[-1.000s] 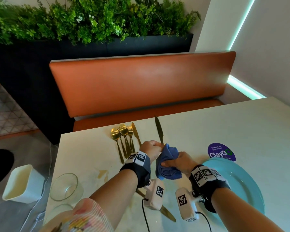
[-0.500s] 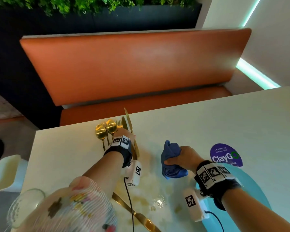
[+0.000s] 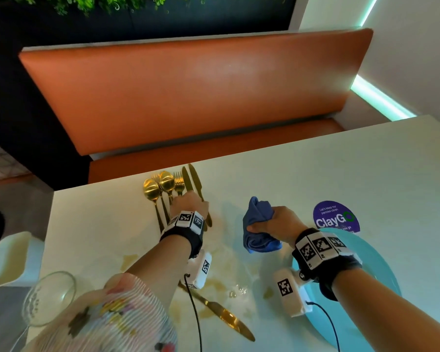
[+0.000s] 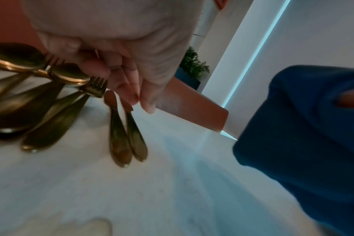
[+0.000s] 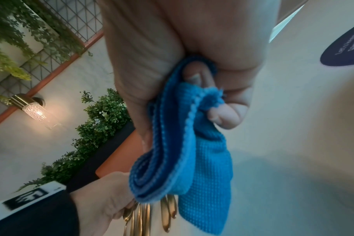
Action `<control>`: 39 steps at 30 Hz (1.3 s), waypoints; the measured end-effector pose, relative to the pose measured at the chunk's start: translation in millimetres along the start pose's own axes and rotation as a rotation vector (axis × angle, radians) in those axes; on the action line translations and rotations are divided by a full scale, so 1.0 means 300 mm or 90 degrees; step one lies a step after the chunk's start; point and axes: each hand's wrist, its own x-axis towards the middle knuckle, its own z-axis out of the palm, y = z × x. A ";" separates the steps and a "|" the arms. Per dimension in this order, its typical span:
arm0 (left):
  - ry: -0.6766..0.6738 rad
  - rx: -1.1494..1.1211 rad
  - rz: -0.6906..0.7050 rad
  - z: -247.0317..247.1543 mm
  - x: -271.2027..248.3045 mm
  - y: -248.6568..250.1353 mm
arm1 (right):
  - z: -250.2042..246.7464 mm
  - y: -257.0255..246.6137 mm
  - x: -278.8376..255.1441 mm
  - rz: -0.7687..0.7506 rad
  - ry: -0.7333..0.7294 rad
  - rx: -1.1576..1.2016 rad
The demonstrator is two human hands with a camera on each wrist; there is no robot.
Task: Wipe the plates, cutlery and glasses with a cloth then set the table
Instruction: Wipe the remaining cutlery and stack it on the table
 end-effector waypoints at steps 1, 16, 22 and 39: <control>-0.012 -0.011 0.022 -0.012 -0.036 0.000 | 0.000 -0.004 -0.018 -0.001 0.009 0.008; -0.141 0.385 0.406 0.028 -0.504 -0.291 | 0.146 0.070 -0.378 0.030 0.067 0.042; -0.134 0.462 0.469 0.040 -0.535 -0.311 | 0.199 0.158 -0.426 0.071 0.083 0.087; -0.251 0.305 0.292 0.044 -0.535 -0.307 | 0.249 0.263 -0.445 0.137 0.122 0.245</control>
